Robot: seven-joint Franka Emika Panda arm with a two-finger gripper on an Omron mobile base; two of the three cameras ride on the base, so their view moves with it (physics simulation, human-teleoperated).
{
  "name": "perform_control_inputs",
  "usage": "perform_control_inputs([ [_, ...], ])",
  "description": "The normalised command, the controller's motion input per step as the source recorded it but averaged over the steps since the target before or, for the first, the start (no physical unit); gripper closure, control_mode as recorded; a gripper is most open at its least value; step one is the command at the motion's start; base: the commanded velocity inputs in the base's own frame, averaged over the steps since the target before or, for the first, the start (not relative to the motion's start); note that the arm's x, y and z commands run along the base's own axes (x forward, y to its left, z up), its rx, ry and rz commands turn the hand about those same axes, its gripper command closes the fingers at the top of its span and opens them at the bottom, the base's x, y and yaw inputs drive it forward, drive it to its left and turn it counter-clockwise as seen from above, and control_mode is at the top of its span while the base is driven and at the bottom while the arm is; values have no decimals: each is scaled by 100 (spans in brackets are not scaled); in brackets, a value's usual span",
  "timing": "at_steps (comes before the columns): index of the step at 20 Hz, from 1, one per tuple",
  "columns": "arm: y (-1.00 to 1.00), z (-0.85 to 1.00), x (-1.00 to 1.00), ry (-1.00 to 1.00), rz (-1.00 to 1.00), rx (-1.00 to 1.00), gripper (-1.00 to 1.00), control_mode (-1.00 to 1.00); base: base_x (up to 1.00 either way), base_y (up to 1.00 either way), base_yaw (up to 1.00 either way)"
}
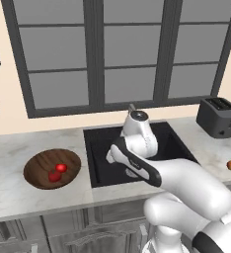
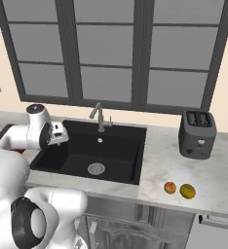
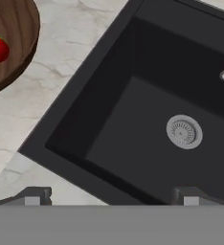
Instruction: There is a mixed pile of frozen fruits and vegetables on the counter. Locate all the frozen vegetables and place the items in a bowl on the counter. Take all the frozen fruits and defrost them in a running sink.
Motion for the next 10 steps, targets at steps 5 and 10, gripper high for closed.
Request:
perform_control_inputs([
  [5, -41, 0, 0, 0, 1, 0, -100, -100, 0, 0, 0],
  [10, -36, 0, 0, 0, 0, -1, -100, -100, 0, 0, 0],
])
